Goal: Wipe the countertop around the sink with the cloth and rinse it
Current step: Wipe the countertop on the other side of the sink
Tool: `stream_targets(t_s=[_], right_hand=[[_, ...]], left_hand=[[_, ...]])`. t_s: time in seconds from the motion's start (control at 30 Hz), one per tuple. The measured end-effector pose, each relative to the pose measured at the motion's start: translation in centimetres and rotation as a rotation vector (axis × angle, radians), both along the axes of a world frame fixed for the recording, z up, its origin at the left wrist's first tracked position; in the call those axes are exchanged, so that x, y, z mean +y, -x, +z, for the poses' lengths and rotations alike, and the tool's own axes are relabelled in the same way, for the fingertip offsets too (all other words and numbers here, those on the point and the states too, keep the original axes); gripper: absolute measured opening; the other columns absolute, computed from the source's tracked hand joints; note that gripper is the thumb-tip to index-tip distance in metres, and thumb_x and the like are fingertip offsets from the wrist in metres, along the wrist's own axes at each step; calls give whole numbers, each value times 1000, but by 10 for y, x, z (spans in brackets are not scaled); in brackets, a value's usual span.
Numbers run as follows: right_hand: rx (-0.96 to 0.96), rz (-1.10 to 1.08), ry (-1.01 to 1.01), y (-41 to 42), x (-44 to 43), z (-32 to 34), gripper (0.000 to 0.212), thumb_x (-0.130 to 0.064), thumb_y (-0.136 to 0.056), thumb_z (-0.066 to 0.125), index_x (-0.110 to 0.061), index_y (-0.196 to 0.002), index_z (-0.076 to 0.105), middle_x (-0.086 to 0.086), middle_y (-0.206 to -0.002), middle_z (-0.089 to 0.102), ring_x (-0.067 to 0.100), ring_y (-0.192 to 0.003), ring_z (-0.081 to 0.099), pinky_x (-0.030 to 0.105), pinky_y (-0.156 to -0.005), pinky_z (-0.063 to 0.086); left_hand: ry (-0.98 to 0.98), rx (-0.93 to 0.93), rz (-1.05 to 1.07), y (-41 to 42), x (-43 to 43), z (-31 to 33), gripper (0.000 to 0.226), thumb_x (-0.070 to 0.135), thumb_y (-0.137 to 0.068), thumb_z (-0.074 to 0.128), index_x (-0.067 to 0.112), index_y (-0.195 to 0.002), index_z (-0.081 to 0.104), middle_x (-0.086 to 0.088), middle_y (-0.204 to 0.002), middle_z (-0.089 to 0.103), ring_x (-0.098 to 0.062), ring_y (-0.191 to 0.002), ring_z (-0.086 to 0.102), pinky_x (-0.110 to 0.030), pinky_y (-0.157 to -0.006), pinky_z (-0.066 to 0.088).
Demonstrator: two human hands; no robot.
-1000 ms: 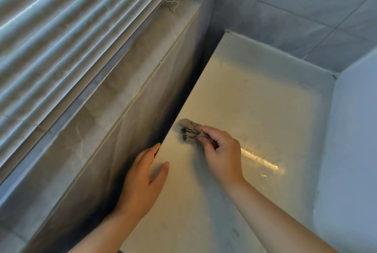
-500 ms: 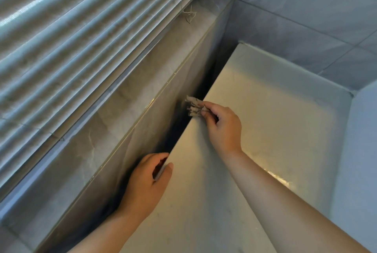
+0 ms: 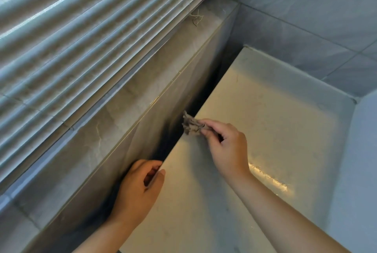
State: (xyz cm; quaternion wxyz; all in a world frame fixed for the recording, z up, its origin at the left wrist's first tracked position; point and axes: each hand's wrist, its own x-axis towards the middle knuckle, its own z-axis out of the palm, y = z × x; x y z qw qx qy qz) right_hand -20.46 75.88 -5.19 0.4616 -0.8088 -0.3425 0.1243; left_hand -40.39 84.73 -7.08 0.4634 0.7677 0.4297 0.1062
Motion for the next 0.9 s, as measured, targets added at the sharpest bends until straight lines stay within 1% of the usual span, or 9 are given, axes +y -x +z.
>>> stream_targets(t_s=[0.17, 0.3, 0.47, 0.57, 0.63, 0.7, 0.77, 0.83, 0.9], right_hand=[[-54, 20, 85, -18, 13, -20, 26, -18, -92, 57, -27, -113, 70, -11, -104, 71, 11, -90, 59, 21, -75, 46], [-90, 81, 70, 4, 6, -33, 27, -26, -91, 53, -28, -112, 69, -14, -103, 71, 8, -86, 58, 13, -72, 41], [-111, 160, 71, 38, -14, -32, 30, -32, -89, 47, -28, -108, 70, -15, -102, 71, 6, -86, 57, 5, -74, 35], [-85, 191, 86, 56, -28, -31, 27, -30, -88, 51, -29, -105, 71, -17, -100, 70, 4, -85, 57, 12, -74, 40], [19, 145, 68, 62, -37, -27, 24, -27, -85, 56, -30, -102, 72, -19, -96, 70, 3, -86, 59, 18, -76, 46], [208, 14, -11, 62, -44, -14, 20, -19, -85, 62, -29, -98, 74, -17, -95, 71, 4, -90, 64, 21, -81, 50], [301, -137, -119, 51, -52, 4, 23, -8, -86, 65, -28, -95, 73, -15, -93, 72, 1, -91, 65, 17, -82, 49], [208, -220, -157, 29, -62, 17, 23, -8, -86, 65, -27, -95, 73, -13, -94, 72, 4, -91, 66, 19, -83, 50], [88, -272, -92, 2, -70, 16, 19, -18, -85, 63, -27, -98, 73, -8, -94, 72, 10, -90, 67, 30, -83, 52]], left_hand=[[-44, 37, -28, 6, -9, 2, 20, 28, -88, 59, 36, -106, 61, 19, -107, 54, 4, -93, 56, -22, -80, 47], [-83, 83, -31, 12, -13, 0, 30, 33, -89, 56, 32, -118, 59, 22, -113, 49, 3, -99, 53, -24, -86, 44], [-140, 109, -66, 16, -21, 2, 40, 36, -89, 58, 25, -128, 55, 17, -120, 46, 12, -103, 45, -2, -79, 33], [-132, 138, -130, 19, -19, 5, 47, 33, -89, 59, 25, -134, 49, 18, -123, 42, 11, -104, 43, -2, -81, 32], [-153, 166, -202, 20, -17, 8, 54, 36, -89, 57, 24, -140, 43, 18, -127, 39, 7, -108, 41, -5, -86, 30], [-198, 215, -281, 20, -16, 13, 61, 41, -90, 54, 22, -144, 34, 17, -136, 33, 5, -116, 34, -11, -94, 28], [-249, 232, -354, 21, -18, 17, 67, 44, -90, 53, 20, -147, 28, 15, -145, 24, 1, -127, 27, -15, -102, 26], [-307, 222, -446, 24, -22, 19, 70, 46, -89, 53, 19, -147, 26, 13, -151, 18, -3, -136, 21, -18, -109, 23], [-357, 223, -530, 26, -25, 20, 69, 46, -88, 53, 18, -147, 29, 9, -152, 19, -5, -139, 17, -19, -111, 18]])
